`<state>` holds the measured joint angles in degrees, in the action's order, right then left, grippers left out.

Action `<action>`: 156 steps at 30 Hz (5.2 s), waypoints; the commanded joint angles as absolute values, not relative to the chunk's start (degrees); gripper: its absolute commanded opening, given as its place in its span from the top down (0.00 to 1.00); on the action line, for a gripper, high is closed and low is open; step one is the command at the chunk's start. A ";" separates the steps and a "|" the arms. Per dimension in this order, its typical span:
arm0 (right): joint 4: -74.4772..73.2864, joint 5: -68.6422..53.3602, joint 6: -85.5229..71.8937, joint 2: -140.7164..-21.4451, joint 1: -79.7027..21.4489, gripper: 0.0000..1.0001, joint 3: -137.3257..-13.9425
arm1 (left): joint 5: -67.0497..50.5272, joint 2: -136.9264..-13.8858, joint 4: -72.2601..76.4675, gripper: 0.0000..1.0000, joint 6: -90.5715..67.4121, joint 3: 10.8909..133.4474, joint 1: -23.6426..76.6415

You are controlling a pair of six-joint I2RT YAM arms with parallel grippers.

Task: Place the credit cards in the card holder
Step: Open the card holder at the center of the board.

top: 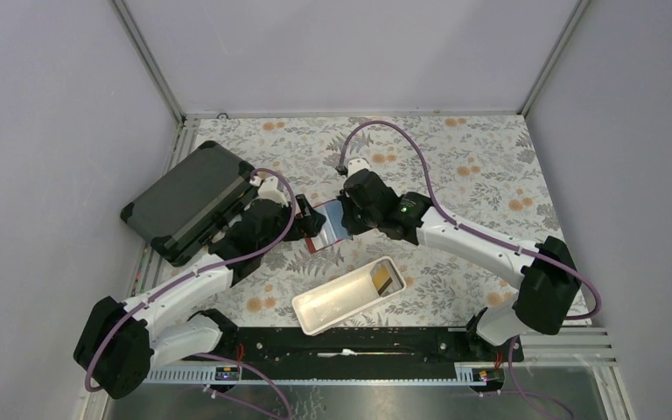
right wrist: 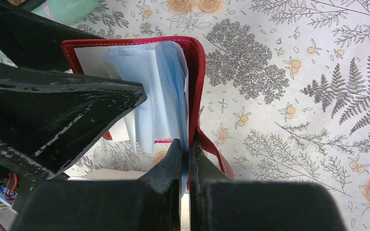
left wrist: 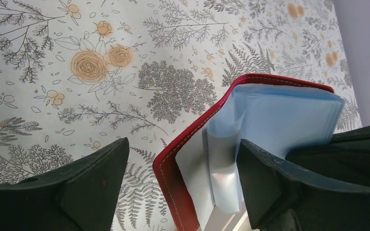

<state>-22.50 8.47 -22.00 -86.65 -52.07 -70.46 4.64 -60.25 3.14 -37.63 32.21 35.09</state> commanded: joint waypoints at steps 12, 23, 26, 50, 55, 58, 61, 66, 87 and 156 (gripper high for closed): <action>-24.07 15.21 -20.73 -87.83 -53.96 1.00 -74.09 | 5.82 -58.45 -3.17 0.26 -40.06 35.26 35.24; -23.52 13.57 -20.98 -87.12 -54.14 1.00 -73.58 | 3.25 -58.44 2.16 0.38 -41.93 32.44 35.23; -23.47 13.60 -21.22 -86.42 -54.14 1.00 -73.01 | 2.92 -57.94 2.50 0.45 -42.44 32.31 35.16; -22.35 11.83 -22.01 -85.71 -54.14 1.00 -71.76 | -9.52 -53.05 13.97 0.91 -44.52 24.36 30.47; -23.39 13.60 -21.93 -86.73 -54.14 1.00 -72.47 | -9.69 -52.94 13.89 0.52 -44.06 24.18 30.23; -23.38 13.79 -21.87 -87.22 -54.18 1.00 -72.73 | -9.87 -52.59 14.56 0.33 -43.95 24.09 30.23; -23.55 14.21 -21.63 -87.82 -54.14 1.00 -73.14 | -10.12 -52.37 16.21 0.17 -44.17 23.83 30.23; -24.10 14.50 -21.44 -89.08 -54.19 1.00 -73.98 | -10.53 -53.85 16.92 0.02 -43.42 25.03 30.23; -32.22 27.03 -20.58 -96.92 -56.67 1.00 -82.19 | -5.98 -59.50 21.87 0.01 -43.64 25.71 31.73; -38.18 30.02 -21.84 -101.01 -61.00 1.00 -89.74 | 4.70 -58.87 12.40 0.60 -47.89 23.33 31.73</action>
